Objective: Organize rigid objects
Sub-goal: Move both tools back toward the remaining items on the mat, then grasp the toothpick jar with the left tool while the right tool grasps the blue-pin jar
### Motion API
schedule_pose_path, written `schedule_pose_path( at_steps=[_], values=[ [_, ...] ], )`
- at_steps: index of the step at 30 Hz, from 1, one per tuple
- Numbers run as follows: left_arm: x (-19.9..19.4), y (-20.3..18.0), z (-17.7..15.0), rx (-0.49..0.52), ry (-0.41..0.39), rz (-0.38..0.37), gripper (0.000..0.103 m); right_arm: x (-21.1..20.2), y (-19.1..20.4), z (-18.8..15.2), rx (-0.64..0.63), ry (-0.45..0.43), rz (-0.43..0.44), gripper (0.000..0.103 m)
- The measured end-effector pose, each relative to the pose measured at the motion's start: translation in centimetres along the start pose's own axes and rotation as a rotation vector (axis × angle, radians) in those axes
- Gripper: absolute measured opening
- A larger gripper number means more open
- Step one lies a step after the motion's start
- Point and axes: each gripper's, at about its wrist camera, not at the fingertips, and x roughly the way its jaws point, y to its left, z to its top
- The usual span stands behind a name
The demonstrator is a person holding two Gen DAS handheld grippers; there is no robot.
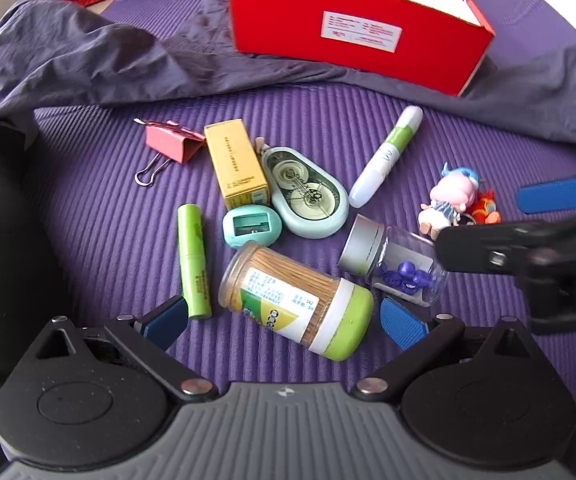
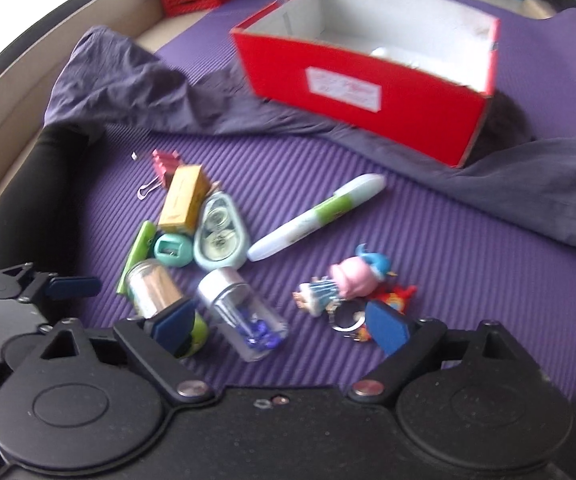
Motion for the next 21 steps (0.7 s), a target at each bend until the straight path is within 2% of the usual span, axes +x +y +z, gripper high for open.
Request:
schedule_pose_path(
  at_steps=[5,10,18,21],
  values=[
    [0.9,0.1,-0.1,-0.005,0.018,-0.011,0.103,2.2,0.5,0.4,0.008,0.071,0.025,0.079],
    [1.7,1.1,-0.1,-0.066,0.045,-0.048,0.103,3.9,0.6,0.6,0.027,0.118,0.042,0.072],
    [1.7,0.6,-0.2,-0.04,0.036,-0.034,0.102,5.6,1.1,0.2,0.033,0.155,0.04,0.063],
    [1.5,0.7,-0.2,-0.048,0.028,-0.048,0.097,5.5,0.9,0.2,0.052,0.15,0.06,0.057]
  ],
)
